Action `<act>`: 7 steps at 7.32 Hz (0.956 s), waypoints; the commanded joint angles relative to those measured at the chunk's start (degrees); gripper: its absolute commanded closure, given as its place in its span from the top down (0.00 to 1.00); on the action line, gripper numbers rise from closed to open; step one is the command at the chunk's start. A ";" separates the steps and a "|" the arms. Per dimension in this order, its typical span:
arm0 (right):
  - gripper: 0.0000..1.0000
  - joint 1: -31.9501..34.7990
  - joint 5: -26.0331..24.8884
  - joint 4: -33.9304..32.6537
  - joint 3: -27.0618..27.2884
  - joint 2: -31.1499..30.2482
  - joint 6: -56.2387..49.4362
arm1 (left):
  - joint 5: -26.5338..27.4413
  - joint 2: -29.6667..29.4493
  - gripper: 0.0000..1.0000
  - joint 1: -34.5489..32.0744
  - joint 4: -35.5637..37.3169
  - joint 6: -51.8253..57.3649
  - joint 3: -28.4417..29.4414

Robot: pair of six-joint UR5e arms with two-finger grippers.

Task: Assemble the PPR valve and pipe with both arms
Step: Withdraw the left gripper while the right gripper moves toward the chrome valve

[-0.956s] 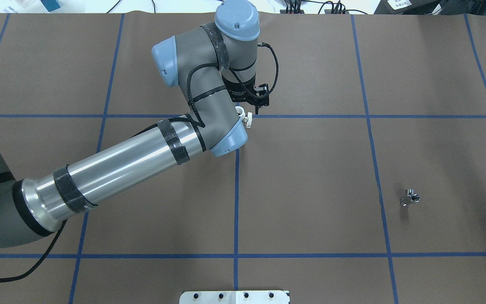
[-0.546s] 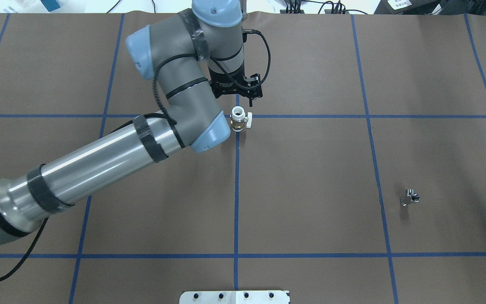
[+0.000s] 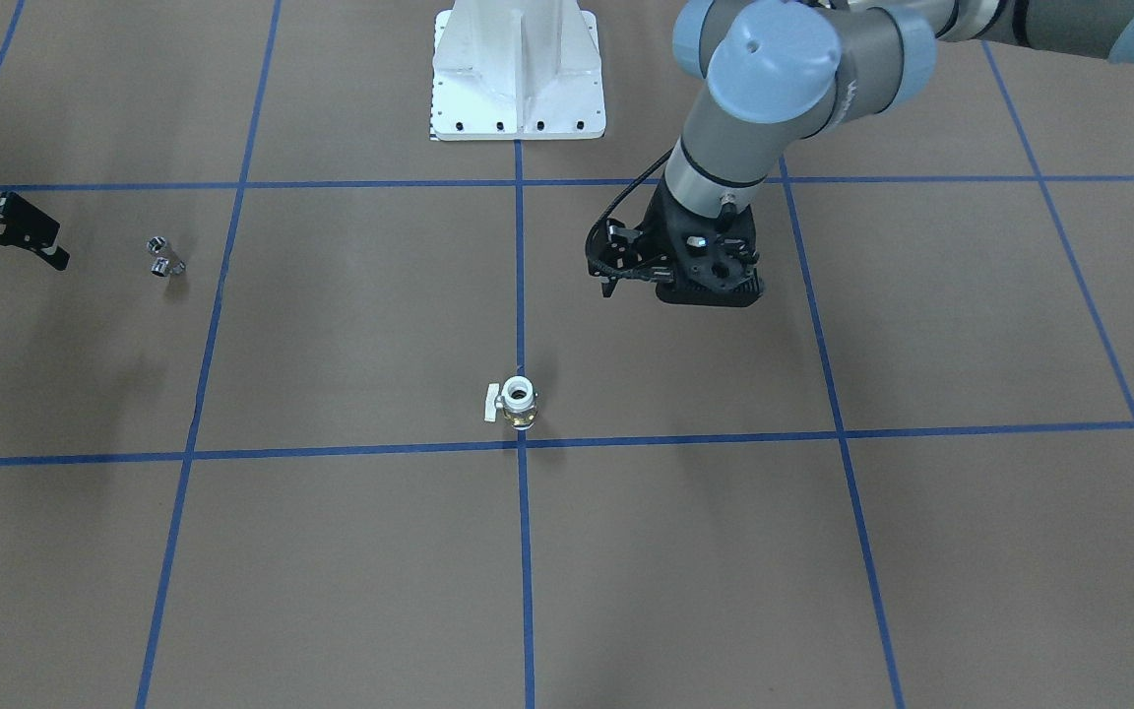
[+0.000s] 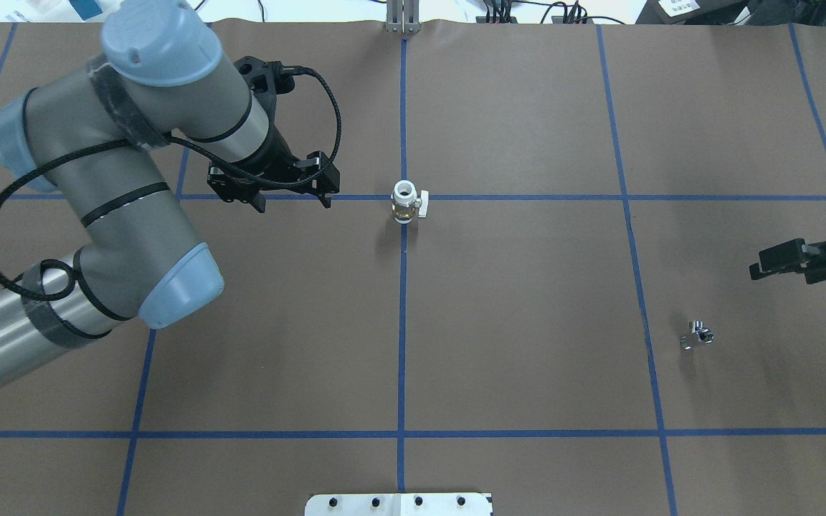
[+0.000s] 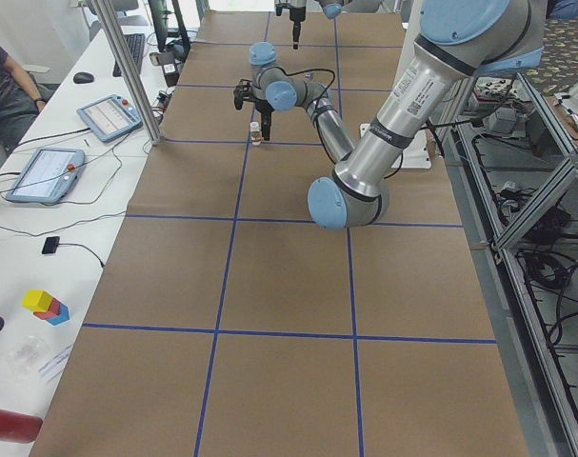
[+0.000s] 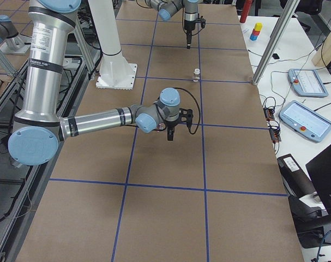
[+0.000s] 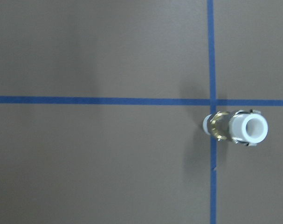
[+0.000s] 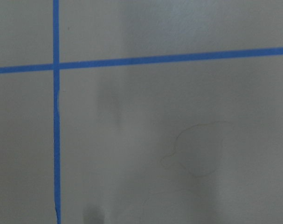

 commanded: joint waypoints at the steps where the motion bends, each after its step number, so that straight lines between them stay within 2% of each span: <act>1: 0.99 -11.03 -8.27 4.02 3.09 -2.12 12.41 | 0.06 1.43 1.00 -0.53 1.28 -0.01 -2.47; 7: 0.93 -16.71 -11.66 3.49 2.50 -1.08 15.45 | 0.41 1.70 1.00 -1.06 3.30 0.52 -3.18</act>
